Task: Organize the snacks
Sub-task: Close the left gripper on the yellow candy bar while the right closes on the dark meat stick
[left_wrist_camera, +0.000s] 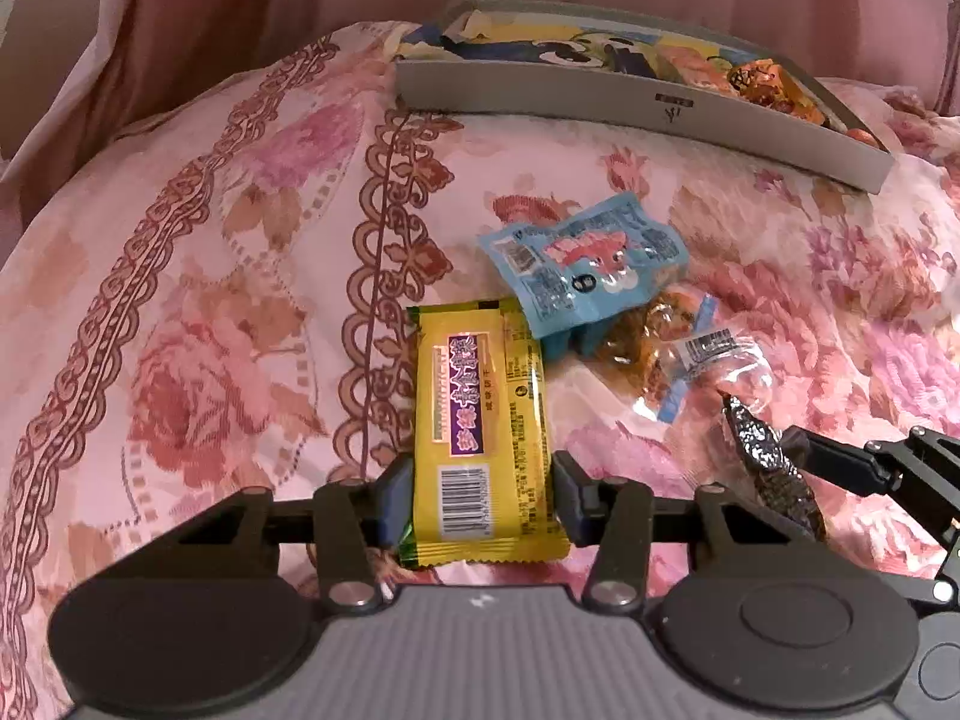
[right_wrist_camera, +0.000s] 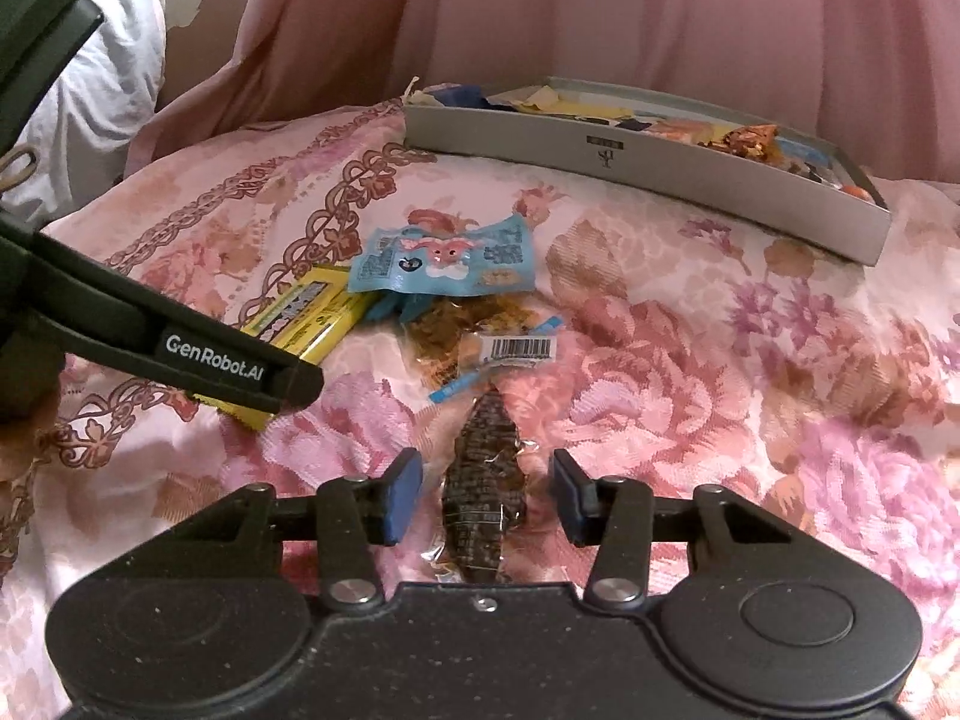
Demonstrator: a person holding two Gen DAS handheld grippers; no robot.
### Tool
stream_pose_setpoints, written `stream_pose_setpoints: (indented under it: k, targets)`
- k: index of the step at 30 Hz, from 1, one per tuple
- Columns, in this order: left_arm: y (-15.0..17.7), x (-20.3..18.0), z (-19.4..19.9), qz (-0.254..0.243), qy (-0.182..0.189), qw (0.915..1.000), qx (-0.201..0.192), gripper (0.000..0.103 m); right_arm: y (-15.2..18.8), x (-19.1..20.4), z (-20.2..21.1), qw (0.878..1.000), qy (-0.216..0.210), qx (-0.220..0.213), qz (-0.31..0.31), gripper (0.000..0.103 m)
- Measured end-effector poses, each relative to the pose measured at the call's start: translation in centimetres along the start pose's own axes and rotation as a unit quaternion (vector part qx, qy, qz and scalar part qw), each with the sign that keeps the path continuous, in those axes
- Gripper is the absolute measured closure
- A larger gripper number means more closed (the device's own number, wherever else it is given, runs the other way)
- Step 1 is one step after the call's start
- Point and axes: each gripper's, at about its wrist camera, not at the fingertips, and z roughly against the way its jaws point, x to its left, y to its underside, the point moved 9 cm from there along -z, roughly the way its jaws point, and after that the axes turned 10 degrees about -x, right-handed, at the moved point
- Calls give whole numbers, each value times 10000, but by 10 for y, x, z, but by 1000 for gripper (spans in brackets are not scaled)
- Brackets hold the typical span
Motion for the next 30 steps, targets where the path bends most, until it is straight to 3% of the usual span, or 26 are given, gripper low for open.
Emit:
stream_pose_setpoints:
  k: [8, 18, 30]
  targets:
    - [6, -7, 13, 282, 1, 9993, 261, 52, 2, -8, 13, 9999, 46, 122, 61, 55]
    - [5, -26, 34, 298, 119, 9983, 482, 52, 4, -12, 28, 9996, 22, 277, 107, 55]
    - [-1, -52, 55, 122, 228, 9992, 308, 52, -7, -22, 57, 9957, 437, -184, 797, 56]
